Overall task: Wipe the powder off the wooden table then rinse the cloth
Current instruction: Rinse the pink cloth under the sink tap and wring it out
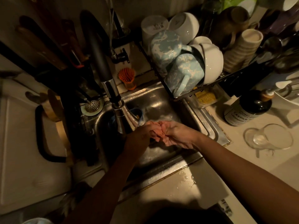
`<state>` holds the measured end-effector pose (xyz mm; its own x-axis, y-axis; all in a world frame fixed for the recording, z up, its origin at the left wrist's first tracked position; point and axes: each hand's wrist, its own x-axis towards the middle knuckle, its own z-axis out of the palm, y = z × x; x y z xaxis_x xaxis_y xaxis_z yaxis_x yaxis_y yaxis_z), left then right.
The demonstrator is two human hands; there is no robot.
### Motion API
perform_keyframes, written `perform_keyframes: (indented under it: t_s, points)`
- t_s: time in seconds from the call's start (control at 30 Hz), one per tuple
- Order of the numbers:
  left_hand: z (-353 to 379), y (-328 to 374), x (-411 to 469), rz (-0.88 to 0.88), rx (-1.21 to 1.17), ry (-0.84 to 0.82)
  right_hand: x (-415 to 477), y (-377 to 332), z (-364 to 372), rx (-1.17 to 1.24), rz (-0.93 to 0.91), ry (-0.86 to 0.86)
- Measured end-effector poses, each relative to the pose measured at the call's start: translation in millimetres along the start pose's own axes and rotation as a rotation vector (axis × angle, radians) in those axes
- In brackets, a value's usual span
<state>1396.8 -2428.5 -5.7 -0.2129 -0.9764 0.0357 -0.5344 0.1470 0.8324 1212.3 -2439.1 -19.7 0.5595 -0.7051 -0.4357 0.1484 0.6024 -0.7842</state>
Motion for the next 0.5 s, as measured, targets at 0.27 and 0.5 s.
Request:
perform_keyframes:
  t_s: [0.27, 0.5]
  points:
    - [36.3, 7.4, 6.8, -0.387, -0.256, 0.344, 21.0, 43.0, 19.2, -0.619, -0.329, 0.698]
    - [44.2, -6.4, 5.3, -0.506, -0.484, 0.403, 23.9, 51.3, 21.7, -0.896, -0.485, 0.756]
